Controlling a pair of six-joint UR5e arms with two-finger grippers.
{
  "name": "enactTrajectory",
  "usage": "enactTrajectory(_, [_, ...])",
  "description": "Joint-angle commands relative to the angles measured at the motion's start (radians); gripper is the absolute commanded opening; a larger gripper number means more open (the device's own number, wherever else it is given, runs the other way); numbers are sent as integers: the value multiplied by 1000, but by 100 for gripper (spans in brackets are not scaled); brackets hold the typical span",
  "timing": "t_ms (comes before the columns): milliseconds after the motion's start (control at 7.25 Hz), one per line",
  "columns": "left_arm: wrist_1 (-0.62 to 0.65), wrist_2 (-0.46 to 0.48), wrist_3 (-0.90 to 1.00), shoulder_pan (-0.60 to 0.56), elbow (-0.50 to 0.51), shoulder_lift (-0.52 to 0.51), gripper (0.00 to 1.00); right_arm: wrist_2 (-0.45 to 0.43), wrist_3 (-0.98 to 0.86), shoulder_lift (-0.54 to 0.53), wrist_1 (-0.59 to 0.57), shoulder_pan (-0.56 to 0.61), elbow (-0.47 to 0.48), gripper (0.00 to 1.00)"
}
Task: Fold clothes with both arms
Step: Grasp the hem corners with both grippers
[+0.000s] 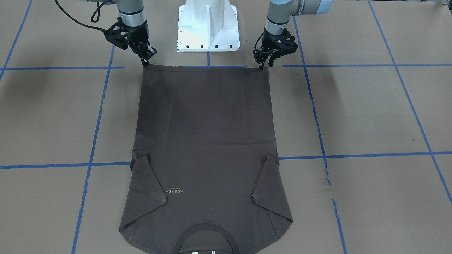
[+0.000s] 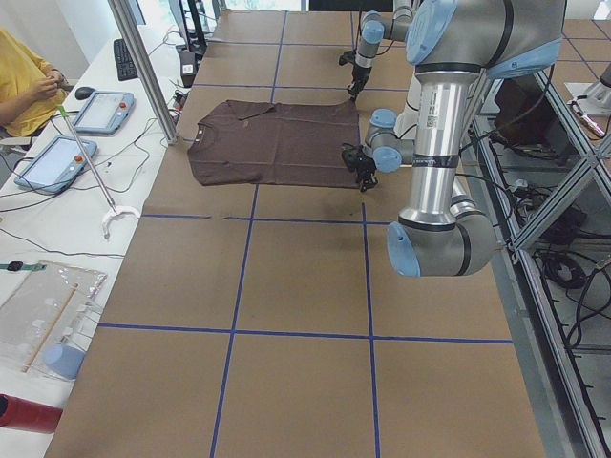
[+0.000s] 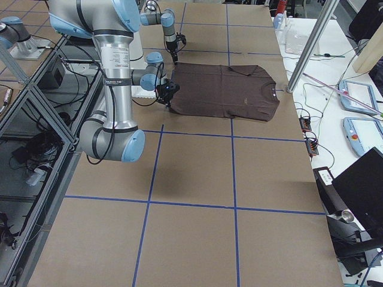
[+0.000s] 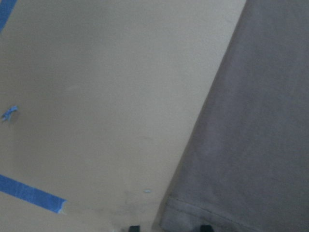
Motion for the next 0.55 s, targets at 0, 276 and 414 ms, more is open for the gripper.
enactTrajectory(0, [0,-1,5,1,3,-4,47,-2,-1,0,0,2,-1,0])
enactTrajectory(276, [0,-1,5,-2,-1,-9,0,-3,-1,-3,0,2,-1,0])
enactTrajectory(414, [0,-1,5,-4,-8,-10,0,-5,-1,-3,0,2,-1,0])
